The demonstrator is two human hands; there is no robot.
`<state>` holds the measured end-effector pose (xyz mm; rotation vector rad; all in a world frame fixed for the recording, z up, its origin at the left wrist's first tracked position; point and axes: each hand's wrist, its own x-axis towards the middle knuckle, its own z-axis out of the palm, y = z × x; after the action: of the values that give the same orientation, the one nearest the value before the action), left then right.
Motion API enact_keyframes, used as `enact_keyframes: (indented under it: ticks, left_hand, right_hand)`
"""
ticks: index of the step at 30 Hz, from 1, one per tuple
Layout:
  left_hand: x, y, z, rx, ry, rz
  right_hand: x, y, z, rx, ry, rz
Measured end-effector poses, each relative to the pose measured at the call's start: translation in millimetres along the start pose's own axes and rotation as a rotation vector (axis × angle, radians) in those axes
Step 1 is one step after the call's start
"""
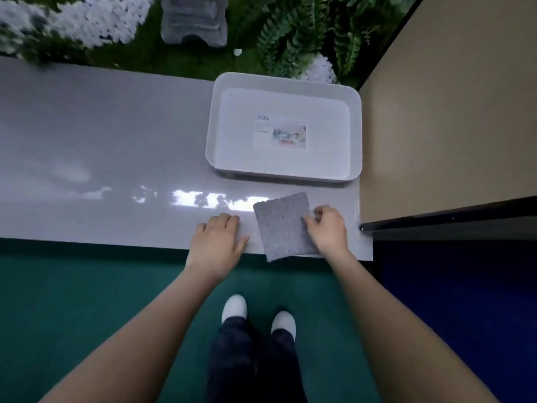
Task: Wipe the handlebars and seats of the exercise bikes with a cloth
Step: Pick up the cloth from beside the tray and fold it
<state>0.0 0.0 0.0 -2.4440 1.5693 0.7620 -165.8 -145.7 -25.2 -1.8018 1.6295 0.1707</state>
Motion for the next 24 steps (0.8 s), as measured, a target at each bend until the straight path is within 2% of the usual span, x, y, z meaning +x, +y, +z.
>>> enact_keyframes:
  ticks: [6, 13, 17, 24]
  left_hand:
    - [3, -2, 8, -0.01, 0.038, 0.017]
    - [-4, -3, -4, -0.037, 0.043, -0.021]
    - [-13, -3, -20, -0.148, 0.068, -0.045]
    - [-39, 0, -62, -0.494, 0.128, -0.17]
  right_hand:
    - [7, -16, 14, 0.177, -0.032, 0.129]
    - [-10, -26, 11, 0.266, -0.026, 0.019]
    - [-28, -33, 0, 0.32, -0.008, -0.04]
    - [-79, -71, -53, 0.415, 0.08, -0.177]
